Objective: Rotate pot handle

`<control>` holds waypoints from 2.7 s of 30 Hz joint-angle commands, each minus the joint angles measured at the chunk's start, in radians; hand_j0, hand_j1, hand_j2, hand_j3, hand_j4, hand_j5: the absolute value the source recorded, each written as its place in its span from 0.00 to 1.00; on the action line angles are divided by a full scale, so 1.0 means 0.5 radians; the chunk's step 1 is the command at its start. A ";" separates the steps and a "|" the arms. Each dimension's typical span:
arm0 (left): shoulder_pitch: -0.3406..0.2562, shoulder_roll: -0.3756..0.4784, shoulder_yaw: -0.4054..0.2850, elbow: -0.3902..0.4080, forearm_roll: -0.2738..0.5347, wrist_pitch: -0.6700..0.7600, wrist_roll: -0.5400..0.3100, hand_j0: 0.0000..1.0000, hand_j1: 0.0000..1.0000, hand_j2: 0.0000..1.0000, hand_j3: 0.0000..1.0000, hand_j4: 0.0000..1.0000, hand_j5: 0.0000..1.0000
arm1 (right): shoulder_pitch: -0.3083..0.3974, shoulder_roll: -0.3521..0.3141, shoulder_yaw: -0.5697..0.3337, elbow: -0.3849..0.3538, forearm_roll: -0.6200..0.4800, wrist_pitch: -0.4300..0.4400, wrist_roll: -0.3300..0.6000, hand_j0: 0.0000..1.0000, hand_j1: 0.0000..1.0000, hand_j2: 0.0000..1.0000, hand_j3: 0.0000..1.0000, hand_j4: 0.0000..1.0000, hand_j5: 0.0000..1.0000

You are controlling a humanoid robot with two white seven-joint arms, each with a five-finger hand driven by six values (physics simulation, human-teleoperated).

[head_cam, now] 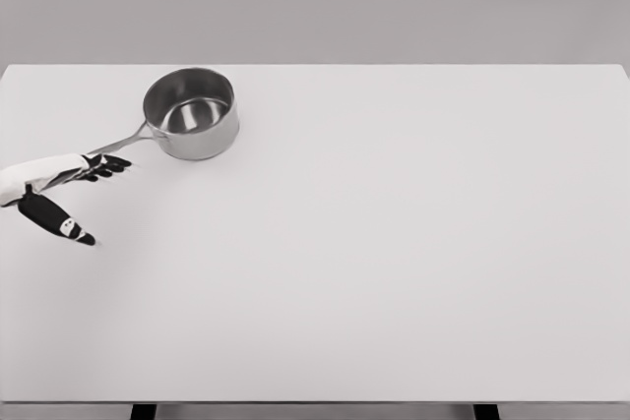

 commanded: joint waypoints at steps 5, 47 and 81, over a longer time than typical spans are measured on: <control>0.000 0.003 0.023 0.090 -0.033 -0.002 0.000 1.00 1.00 1.00 1.00 1.00 1.00 | 0.000 0.000 0.000 0.000 0.000 0.000 0.000 1.00 1.00 1.00 1.00 1.00 1.00; -0.126 -0.145 0.060 0.329 -0.269 -0.002 0.000 1.00 1.00 1.00 1.00 1.00 1.00 | 0.000 0.000 0.000 0.000 0.000 0.000 0.000 1.00 1.00 1.00 1.00 1.00 1.00; -0.239 -0.264 0.048 0.433 -0.460 0.001 0.000 1.00 1.00 1.00 1.00 1.00 1.00 | 0.000 0.000 0.000 0.000 0.000 0.000 0.000 1.00 1.00 1.00 1.00 1.00 1.00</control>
